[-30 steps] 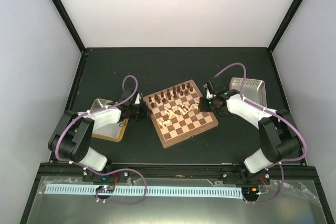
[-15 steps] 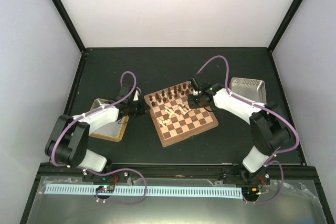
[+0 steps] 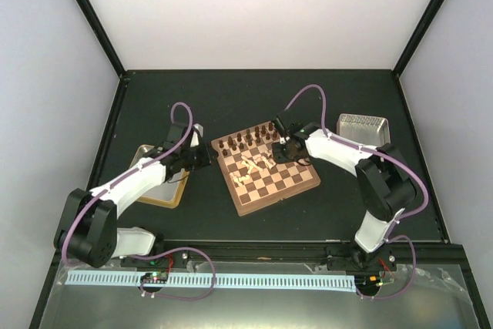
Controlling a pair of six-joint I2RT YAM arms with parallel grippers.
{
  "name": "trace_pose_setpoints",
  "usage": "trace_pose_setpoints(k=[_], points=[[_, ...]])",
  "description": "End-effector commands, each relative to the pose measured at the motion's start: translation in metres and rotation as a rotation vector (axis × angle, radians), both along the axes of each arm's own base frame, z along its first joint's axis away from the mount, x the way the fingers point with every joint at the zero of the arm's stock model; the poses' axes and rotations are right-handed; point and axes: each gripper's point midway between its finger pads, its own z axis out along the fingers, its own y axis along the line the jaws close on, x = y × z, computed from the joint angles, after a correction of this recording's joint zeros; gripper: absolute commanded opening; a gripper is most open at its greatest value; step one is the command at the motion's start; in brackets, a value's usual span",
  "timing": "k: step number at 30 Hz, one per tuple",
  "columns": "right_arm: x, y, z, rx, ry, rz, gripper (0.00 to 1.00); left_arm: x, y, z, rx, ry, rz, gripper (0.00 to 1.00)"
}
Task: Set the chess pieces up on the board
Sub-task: Pick up the chess piece from the chessboard, then place the chess piece on the chessboard.
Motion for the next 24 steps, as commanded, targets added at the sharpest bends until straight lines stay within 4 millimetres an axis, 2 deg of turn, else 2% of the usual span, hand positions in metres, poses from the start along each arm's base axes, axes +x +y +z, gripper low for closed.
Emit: trace_pose_setpoints(k=[1, 5, 9, 13, 17, 21, 24], points=[[0.006, 0.007, 0.005, 0.008, -0.019, 0.004, 0.13, 0.002, 0.004, 0.018, 0.016, -0.053, -0.004, 0.29], [0.008, 0.007, 0.02, 0.027, -0.056, -0.004, 0.1, 0.0, 0.006, 0.024, 0.019, -0.065, -0.004, 0.29], [0.007, 0.005, 0.052, 0.081, -0.131, -0.015, 0.1, 0.0, 0.007, 0.031, 0.017, -0.086, -0.003, 0.3], [-0.004, -0.01, 0.068, 0.093, -0.18, -0.047, 0.11, -0.003, 0.007, 0.037, 0.011, -0.105, -0.008, 0.31], [-0.022, -0.035, 0.064, 0.052, -0.185, -0.093, 0.1, -0.005, 0.006, 0.044, -0.002, -0.122, -0.017, 0.32], [-0.043, -0.06, 0.046, 0.0, -0.143, -0.141, 0.11, -0.007, 0.004, 0.046, -0.014, -0.128, -0.031, 0.33], [-0.054, -0.069, 0.032, -0.015, -0.101, -0.151, 0.11, -0.009, 0.002, 0.046, -0.024, -0.127, -0.04, 0.34]])
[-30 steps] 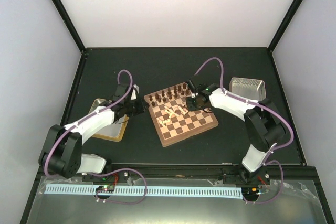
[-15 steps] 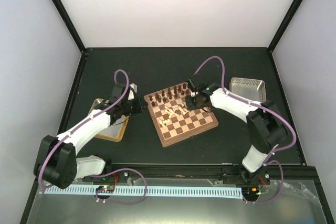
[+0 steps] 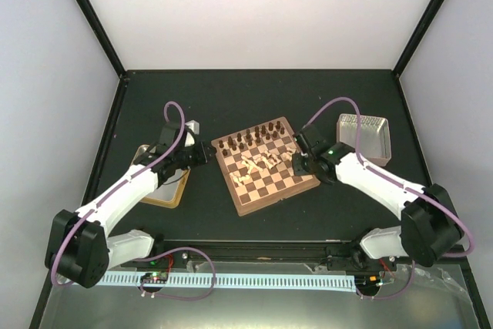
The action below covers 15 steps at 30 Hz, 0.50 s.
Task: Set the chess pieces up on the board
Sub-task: Place the chess piece on the chessboard.
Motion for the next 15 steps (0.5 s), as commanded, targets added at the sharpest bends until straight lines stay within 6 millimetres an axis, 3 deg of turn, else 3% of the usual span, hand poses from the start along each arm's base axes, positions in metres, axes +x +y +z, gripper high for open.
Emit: trace_pose_setpoints(k=[1, 6, 15], points=[[-0.015, -0.02, -0.02, -0.047, 0.057, -0.051, 0.11, -0.002, -0.003, 0.008, -0.015, -0.021, -0.026, 0.34], [-0.023, -0.022, -0.039, -0.069, 0.127, -0.047, 0.11, -0.004, -0.004, 0.006, -0.021, -0.017, -0.03, 0.34], [-0.02, -0.034, -0.056, -0.15, 0.155, -0.084, 0.12, -0.009, -0.004, 0.006, -0.027, -0.015, -0.039, 0.35]])
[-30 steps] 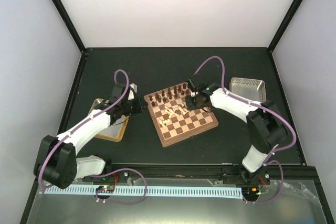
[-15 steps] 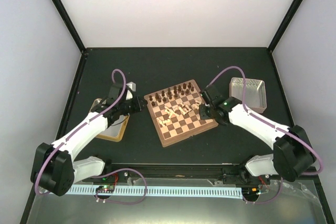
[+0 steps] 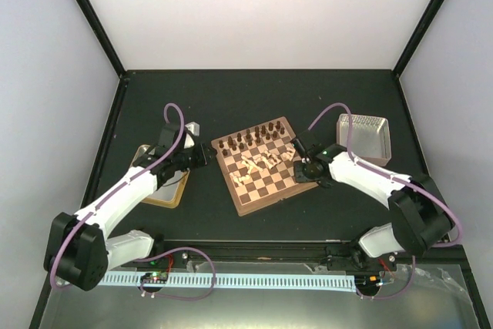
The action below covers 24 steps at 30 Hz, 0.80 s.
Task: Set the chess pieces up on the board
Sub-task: Place the chess piece on the chessboard.
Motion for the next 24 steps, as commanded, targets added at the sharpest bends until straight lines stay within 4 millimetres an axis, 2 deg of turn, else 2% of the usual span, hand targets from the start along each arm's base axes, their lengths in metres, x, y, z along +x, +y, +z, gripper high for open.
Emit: trace_pose_setpoints(k=[1, 7, 11, 17, 24], points=[[0.002, -0.013, -0.008, -0.061, 0.007, -0.045, 0.13, -0.004, -0.002, 0.006, -0.011, -0.019, -0.024, 0.36], [0.003, -0.011, -0.007, -0.047, 0.002, -0.053, 0.26, -0.005, -0.002, 0.004, -0.007, -0.018, -0.036, 0.38], [0.007, -0.01, -0.006, -0.053, -0.002, -0.049, 0.28, -0.005, -0.002, 0.004, -0.006, -0.02, -0.038, 0.39], [0.013, -0.004, -0.009, -0.05, -0.007, -0.029, 0.13, -0.005, -0.002, 0.004, -0.002, -0.022, -0.036, 0.39], [0.027, 0.001, -0.01, -0.057, -0.033, -0.026, 0.11, -0.005, 0.0, 0.002, 0.008, -0.014, -0.031, 0.39]])
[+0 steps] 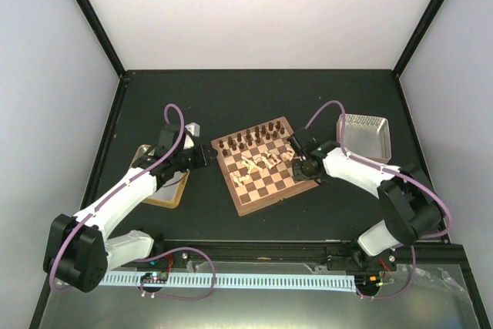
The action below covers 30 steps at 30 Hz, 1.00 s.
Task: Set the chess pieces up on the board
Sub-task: Place the chess piece on the chessboard.
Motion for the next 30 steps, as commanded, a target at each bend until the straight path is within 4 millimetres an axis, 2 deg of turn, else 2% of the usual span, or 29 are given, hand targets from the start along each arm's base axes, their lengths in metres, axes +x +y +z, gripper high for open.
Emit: trace_pose_setpoints(k=[1, 8, 11, 14, 19, 24, 30], points=[[0.019, 0.004, 0.0, -0.009, -0.042, -0.005, 0.12, -0.002, 0.001, 0.001, 0.008, -0.004, -0.011, 0.39], [0.021, 0.005, -0.005, -0.024, -0.031, 0.005, 0.17, -0.001, 0.002, 0.002, 0.015, -0.001, -0.002, 0.4], [0.022, 0.004, -0.001, -0.028, -0.037, 0.005, 0.25, -0.001, 0.002, 0.001, 0.015, 0.0, 0.001, 0.41], [0.024, 0.007, 0.009, -0.015, -0.049, 0.017, 0.31, 0.0, 0.002, 0.001, 0.015, 0.0, 0.001, 0.42], [0.032, 0.019, 0.041, 0.048, -0.106, 0.042, 0.39, 0.001, 0.003, 0.005, 0.018, -0.014, 0.002, 0.43], [0.035, 0.054, 0.062, 0.122, -0.121, 0.154, 0.4, 0.002, 0.001, 0.008, 0.0, -0.028, 0.0, 0.43], [0.026, 0.109, 0.06, 0.166, -0.099, 0.315, 0.39, -0.001, 0.003, 0.01, -0.008, -0.045, 0.015, 0.43]])
